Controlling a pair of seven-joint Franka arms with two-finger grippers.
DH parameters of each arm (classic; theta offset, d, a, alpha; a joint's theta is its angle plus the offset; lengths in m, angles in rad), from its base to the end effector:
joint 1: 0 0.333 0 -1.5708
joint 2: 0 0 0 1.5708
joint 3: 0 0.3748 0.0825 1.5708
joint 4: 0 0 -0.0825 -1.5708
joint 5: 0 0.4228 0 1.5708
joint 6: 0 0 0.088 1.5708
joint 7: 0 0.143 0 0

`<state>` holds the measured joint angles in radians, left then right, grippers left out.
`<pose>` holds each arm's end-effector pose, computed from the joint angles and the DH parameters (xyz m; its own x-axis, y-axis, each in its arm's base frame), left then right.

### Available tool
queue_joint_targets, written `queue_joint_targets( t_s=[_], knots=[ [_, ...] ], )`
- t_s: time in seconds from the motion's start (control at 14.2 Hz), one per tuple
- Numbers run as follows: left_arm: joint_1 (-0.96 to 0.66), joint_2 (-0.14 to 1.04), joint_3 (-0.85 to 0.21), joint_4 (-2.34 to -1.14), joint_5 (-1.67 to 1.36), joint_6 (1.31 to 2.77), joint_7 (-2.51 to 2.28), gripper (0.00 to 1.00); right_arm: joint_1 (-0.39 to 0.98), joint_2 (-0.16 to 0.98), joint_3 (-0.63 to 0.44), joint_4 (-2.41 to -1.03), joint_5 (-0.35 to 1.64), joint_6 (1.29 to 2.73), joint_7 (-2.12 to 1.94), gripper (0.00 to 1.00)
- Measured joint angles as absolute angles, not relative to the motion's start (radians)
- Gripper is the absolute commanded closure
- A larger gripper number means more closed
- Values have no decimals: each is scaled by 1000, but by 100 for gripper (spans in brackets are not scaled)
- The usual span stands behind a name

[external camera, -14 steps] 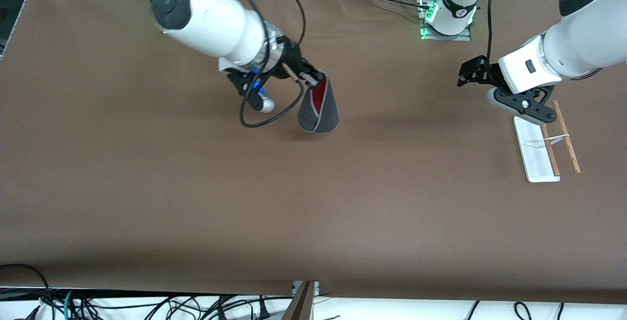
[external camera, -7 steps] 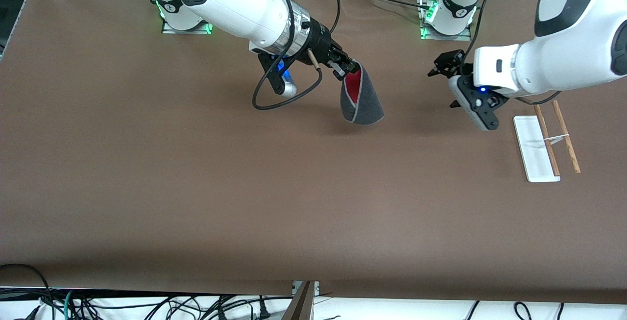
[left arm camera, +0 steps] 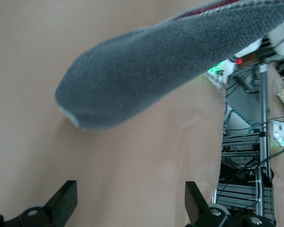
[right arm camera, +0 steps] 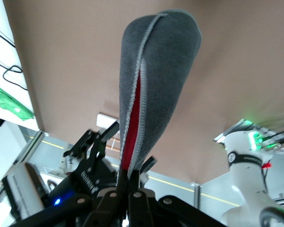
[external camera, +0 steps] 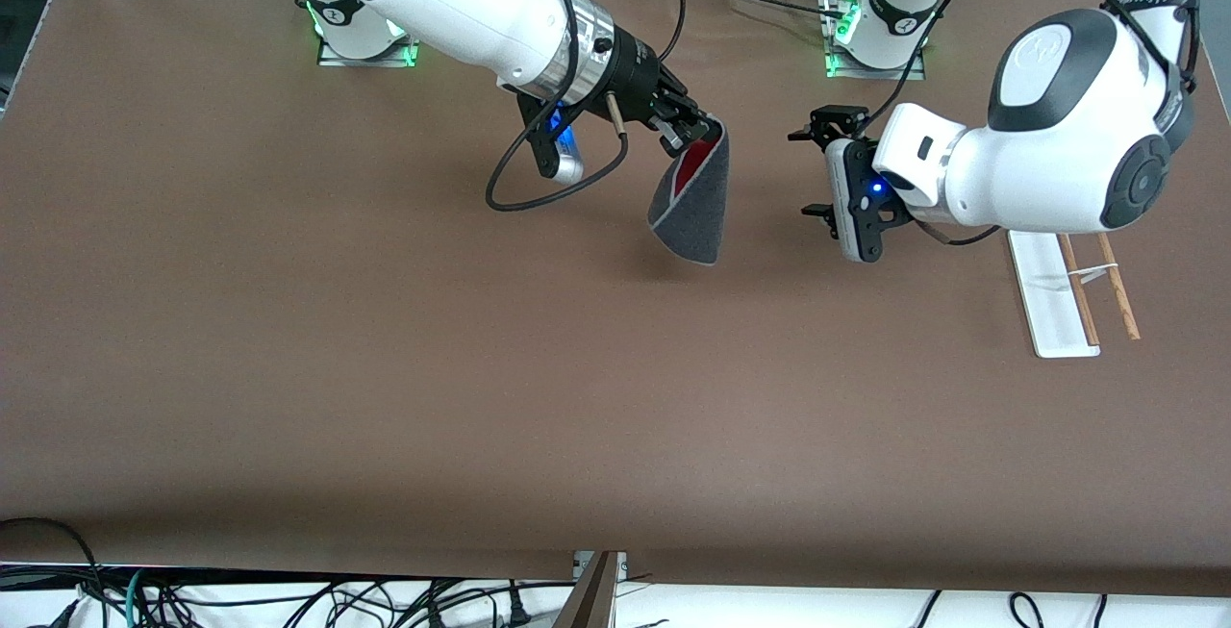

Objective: Pass towel and hang on rack
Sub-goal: 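Grasp the hanging towel with the left gripper below the right gripper, then open the right gripper to release the towel to the left gripper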

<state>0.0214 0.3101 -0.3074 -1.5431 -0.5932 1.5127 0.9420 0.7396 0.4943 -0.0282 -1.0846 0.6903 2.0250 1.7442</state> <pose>0.6196 -0.2428 0.5023 0.4753 -0.8214 0.3153 -0.7651 -0.2089 0.6091 0.5755 0.5805 0.6318 0.3510 -0.6492 -0.6748 -0.9355 -0.2752 -0.2218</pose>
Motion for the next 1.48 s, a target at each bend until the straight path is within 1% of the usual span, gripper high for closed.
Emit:
queue_joint_targets(
  t_s=[0.14, 0.42, 0.77, 0.98, 1.48],
  knots=[
    [21, 334, -308, -1543, -651, 1516, 1033, 0, 741, 494, -27, -1066, 709, 2039, 1778, 100],
    [15, 367, -309, -1542, -663, 1518, 1139, 0, 741, 494, -27, -1052, 734, 2046, 1801, 100],
    [27, 463, -303, -1542, -672, 1571, 1342, 0, 741, 494, -27, -1052, 734, 2051, 1818, 100],
    [40, 507, -301, -1541, -778, 1630, 1444, 0, 741, 494, -27, -1052, 734, 2052, 1822, 100],
    [27, 521, -307, -1540, -819, 1653, 1507, 0, 741, 494, -27, -1032, 735, 2054, 1877, 100]
  ],
)
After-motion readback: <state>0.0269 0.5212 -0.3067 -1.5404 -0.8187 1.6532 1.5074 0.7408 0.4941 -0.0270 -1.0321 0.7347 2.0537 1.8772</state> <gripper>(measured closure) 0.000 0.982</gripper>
